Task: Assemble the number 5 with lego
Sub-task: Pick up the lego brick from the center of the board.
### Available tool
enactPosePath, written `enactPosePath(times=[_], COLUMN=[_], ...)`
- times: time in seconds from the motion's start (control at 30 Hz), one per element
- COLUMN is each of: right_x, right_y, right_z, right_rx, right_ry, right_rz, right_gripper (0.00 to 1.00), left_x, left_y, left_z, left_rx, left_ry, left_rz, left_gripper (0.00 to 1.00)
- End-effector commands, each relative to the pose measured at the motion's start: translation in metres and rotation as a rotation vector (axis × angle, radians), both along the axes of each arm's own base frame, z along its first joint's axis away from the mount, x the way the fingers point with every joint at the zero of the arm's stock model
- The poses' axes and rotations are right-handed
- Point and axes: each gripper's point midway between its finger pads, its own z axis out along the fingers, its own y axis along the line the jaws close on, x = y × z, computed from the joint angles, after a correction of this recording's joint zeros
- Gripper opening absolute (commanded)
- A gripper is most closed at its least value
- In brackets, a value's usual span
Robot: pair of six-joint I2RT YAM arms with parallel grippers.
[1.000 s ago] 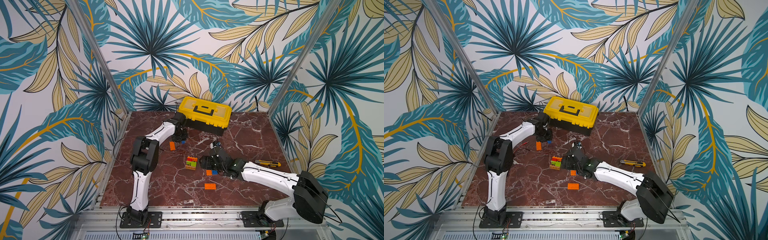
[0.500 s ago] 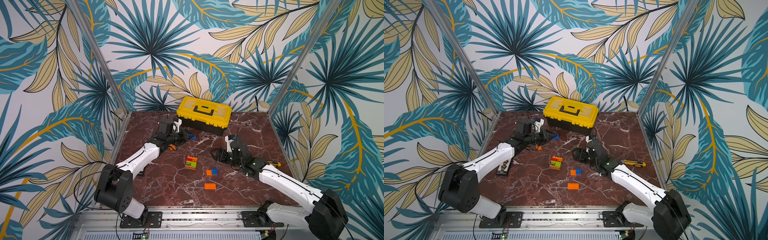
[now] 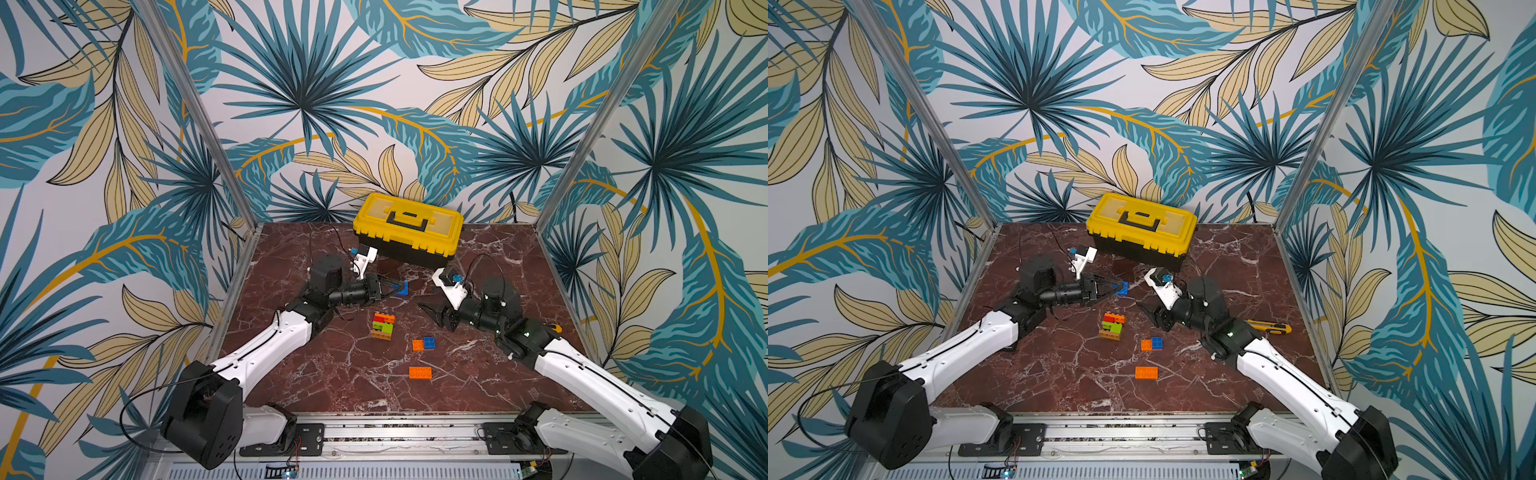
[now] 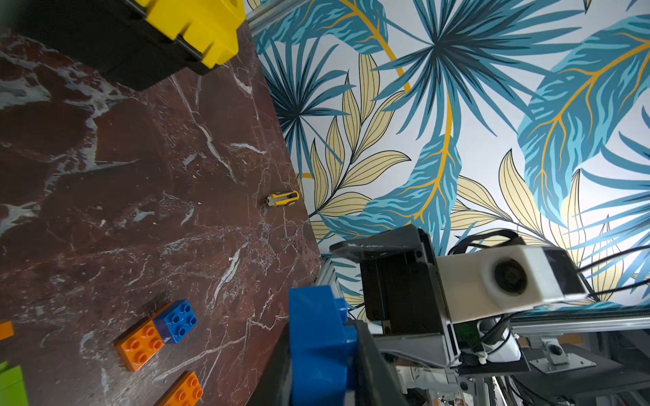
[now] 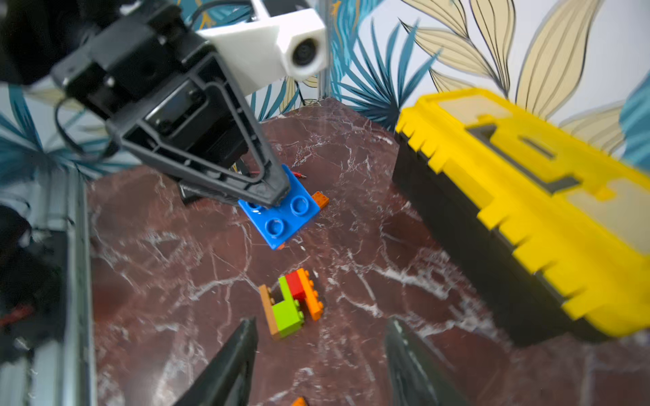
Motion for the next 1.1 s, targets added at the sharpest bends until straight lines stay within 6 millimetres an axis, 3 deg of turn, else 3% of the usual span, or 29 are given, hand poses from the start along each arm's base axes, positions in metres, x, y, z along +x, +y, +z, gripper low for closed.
enactPosePath(times=[0.0,0.17,0.6,0.73,1.07], right_x=[-0.012,-0.006,-0.002,0.000,-0.008], right_y=[0.014,0.030,0.053,0.057,0.063], right_z=[0.003,0.021,0.004,0.004,-0.004], right_rx=[-0.149,-0.129,-0.206,-0.207,-0.213], right_ry=[-0.156,-0.217,-0.156,-0.147,-0.070], right_rz=[0.183,0.218,0.311,0.319,0.363], right_gripper=[0.62,0.62,0.64,0.59,0.32], left_x=[-0.014,-0.019,-0.027,-0.029,-0.032], left_y=[0.001,0.000,-0.001,-0.002,-0.003], left_z=[-0.013,-0.008,-0.004,-0.004,-0.011], left_rx=[0.026,0.021,0.011,0.006,0.012], left_ry=[-0.009,-0.022,-0.030,-0.028,-0.011], left_rz=[-0.038,-0.055,-0.084,-0.094,-0.109], left_gripper=[0.20,0.20,0.20,0.20,0.20])
